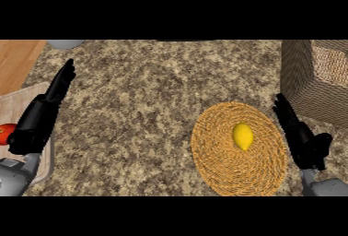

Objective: Pick the lemon from the placemat and place it in the basket

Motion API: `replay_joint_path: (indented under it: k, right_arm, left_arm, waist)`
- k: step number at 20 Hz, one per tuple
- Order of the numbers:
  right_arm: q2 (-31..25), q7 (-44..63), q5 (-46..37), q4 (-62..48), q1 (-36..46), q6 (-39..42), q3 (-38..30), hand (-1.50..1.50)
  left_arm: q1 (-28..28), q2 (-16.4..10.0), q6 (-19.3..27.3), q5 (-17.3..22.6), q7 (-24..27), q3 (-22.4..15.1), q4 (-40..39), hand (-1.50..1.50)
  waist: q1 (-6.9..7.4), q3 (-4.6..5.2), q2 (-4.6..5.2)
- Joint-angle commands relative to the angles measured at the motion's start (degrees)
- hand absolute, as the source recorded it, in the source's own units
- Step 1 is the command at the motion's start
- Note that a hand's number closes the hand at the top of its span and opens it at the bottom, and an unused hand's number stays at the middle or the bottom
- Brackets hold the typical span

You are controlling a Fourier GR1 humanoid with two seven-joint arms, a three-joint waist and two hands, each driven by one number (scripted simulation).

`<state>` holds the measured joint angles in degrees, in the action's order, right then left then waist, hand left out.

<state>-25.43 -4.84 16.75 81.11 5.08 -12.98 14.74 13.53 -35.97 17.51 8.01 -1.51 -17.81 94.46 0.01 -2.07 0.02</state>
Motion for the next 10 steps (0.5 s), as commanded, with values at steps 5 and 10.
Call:
replay_joint_path:
  k: [5,10]
  right_arm:
    - [-8.0,1.5,-5.7,-0.4,-0.5,-10.1,-9.1,1.5]
    - [4.6,-7.6,-16.9,-0.1,6.8,-23.8,-2.7,-1.5]
  left_arm:
    - [-2.9,5.0,4.4,5.9,-3.3,7.0,-7.0,0.0]
    - [-3.6,7.1,2.7,8.7,-6.1,6.6,-6.2,0.0]
  waist:
    - [-1.23,2.29,-0.03]
    - [1.08,2.14,0.03]
